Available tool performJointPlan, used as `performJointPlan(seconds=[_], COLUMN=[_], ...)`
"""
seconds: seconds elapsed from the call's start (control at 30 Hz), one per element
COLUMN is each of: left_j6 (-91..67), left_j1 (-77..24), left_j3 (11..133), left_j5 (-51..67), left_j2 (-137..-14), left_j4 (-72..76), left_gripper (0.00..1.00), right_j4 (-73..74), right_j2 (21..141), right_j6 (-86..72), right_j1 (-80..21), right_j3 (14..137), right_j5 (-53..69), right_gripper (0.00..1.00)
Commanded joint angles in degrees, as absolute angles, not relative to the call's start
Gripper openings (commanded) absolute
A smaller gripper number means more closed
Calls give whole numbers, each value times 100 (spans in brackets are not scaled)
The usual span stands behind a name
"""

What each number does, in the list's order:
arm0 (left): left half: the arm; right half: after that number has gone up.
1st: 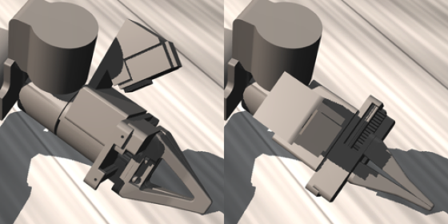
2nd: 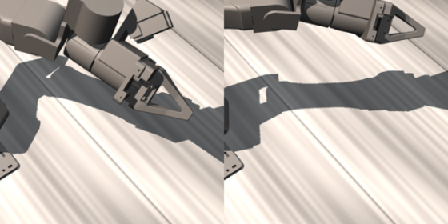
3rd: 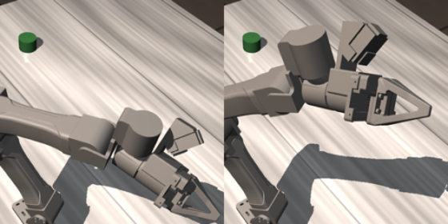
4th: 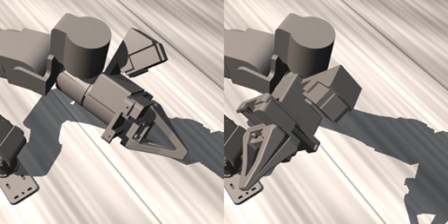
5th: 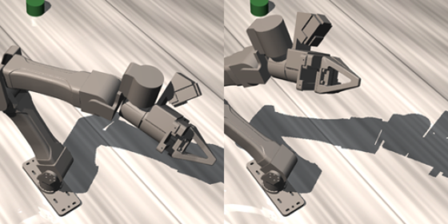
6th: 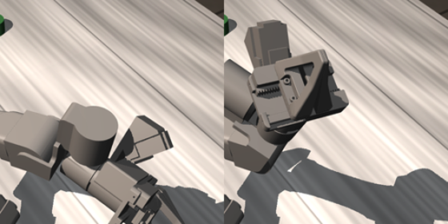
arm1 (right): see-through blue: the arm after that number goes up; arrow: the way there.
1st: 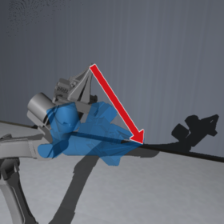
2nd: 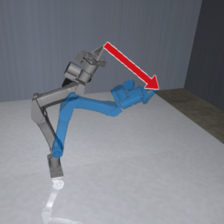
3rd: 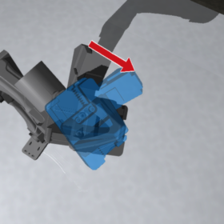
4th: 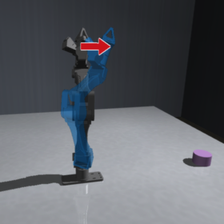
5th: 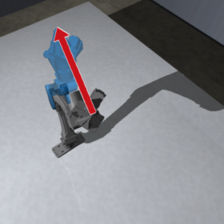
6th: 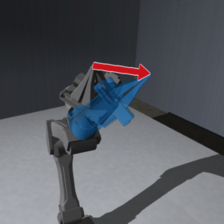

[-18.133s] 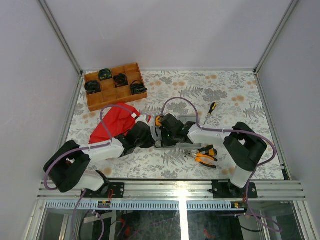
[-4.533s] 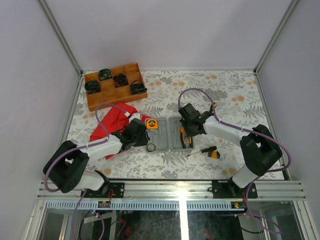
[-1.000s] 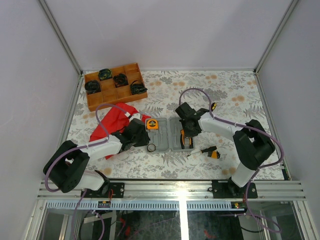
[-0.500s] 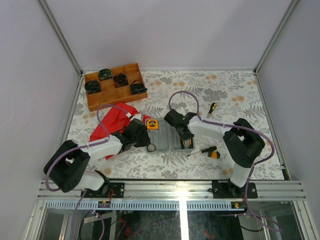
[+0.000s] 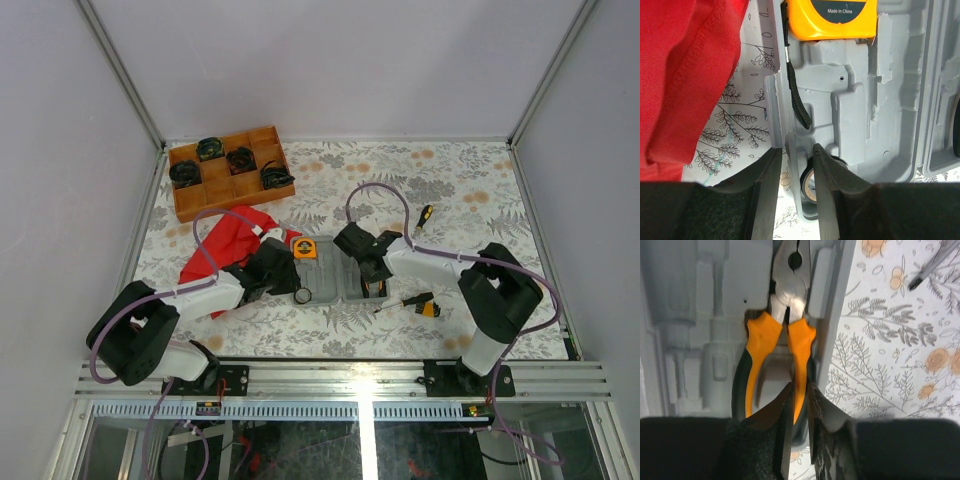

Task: Sort the tools into containers
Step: Place the pliers in the storage box.

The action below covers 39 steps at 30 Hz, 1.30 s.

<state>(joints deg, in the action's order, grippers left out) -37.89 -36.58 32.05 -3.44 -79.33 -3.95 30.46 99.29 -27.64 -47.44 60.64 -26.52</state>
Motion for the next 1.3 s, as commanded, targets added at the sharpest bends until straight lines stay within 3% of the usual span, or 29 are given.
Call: performJointPlan(seconds=[0.0,0.23,0.43,0.8,1.0,1.27], left_j6=[-3806,-3819,-3832,-3839,-3810,-3814], left_j1=[-3639,-3645,-3638,-3640,-3640,-3634], left_j3=[3070,3061,3056,2997,3026,3024], left_j5=[-536,-554,-504,-507,-546,-578], left_j2=[-7916,-7889,-7930,-7863,-7852,-7839], left_j4=[-615,-629,-602,-608,-669,-676], left_gripper=[30,30,30,30,29,29], right_j4=[3087,2354,2147,2378,2649,3137], right_j2=[9429,8714,8936,9485,9790,10219], right_j6=[-3172,-2958,-2810,-2781,-2847,-2898], right_j1=[-4727,-4728,-4722,-4715,-4719,-4694], right_j3=[5797,5543,5594,5916,5970,5922], right_j5=[-2506,-2068,-1340,-1381,-1593,-1930], right_gripper=[26,34,28,25,14,9])
